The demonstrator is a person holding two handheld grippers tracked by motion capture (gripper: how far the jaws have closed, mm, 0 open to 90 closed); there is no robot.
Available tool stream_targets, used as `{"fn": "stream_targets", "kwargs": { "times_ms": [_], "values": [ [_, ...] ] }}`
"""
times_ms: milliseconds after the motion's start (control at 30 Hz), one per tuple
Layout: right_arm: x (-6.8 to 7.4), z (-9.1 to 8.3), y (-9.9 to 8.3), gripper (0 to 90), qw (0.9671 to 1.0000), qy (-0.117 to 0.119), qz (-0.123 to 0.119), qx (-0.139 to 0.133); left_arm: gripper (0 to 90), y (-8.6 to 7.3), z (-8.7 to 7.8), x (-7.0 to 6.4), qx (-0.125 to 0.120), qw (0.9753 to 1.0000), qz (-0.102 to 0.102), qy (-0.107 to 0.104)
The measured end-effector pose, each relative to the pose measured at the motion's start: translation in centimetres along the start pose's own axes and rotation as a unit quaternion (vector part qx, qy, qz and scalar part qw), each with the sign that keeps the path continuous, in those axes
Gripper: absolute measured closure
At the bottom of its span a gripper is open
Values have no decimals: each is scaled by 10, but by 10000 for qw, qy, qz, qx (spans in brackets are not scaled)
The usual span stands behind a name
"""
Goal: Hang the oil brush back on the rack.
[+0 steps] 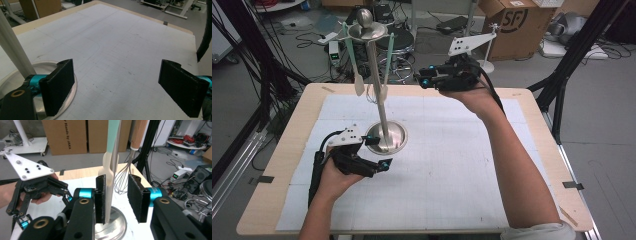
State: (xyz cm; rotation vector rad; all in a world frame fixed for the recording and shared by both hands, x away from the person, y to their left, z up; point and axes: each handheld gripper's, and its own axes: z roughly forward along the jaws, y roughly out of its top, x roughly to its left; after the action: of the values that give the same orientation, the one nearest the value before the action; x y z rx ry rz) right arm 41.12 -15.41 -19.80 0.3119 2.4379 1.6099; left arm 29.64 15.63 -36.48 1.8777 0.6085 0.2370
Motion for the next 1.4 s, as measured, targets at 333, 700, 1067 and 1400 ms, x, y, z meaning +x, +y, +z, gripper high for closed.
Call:
{"fn": "stream_targets", "kwargs": {
  "times_ms": [333,700,1067,1400],
  "values": [
    [2,-7,-12,556,9998,193,54,-83,141,0,1,0,37,10000,3,6],
    [5,-12,-28,429,9984,525,111,-180,140,-1,3,0,37,10000,-10,-11],
    [17,-15,-42,390,9967,798,103,-100,140,-1,3,-1,52,10000,1,5],
    [22,-26,-64,345,9979,619,155,-61,141,-2,4,-1,84,10000,-29,2]
  ]
}}
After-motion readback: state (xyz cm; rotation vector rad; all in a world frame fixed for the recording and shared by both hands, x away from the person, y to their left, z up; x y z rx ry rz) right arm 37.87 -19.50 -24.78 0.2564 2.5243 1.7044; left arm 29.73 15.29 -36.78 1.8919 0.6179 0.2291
